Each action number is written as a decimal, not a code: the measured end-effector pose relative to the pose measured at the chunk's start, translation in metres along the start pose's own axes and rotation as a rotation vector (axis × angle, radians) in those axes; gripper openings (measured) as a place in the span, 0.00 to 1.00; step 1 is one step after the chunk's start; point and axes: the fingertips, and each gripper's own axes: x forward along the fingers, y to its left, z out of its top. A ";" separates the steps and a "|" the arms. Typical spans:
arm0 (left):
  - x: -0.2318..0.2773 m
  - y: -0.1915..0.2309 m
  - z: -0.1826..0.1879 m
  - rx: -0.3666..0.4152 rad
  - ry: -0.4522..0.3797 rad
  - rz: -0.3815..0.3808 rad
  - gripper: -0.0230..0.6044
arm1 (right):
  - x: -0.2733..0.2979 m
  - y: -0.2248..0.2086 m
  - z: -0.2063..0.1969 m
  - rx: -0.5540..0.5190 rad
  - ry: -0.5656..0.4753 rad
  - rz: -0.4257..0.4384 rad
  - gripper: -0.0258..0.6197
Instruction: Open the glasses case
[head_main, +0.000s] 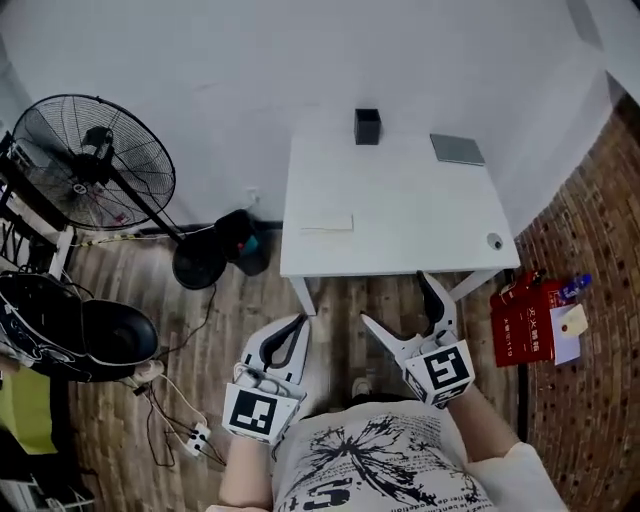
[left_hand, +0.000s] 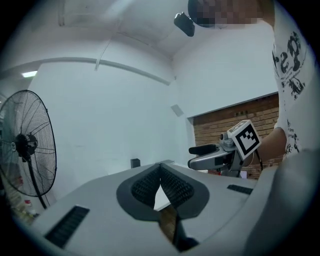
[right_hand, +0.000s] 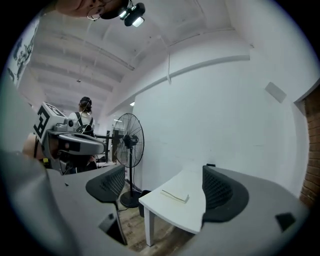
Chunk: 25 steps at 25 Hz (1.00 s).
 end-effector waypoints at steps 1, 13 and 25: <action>0.015 0.000 -0.001 -0.002 -0.002 0.007 0.06 | 0.009 -0.013 -0.003 0.005 0.008 0.011 0.80; 0.132 0.072 -0.051 -0.049 0.120 0.059 0.06 | 0.133 -0.101 -0.055 0.068 0.209 0.103 0.79; 0.239 0.179 -0.164 -0.120 0.350 0.008 0.06 | 0.284 -0.123 -0.140 -0.043 0.532 0.210 0.77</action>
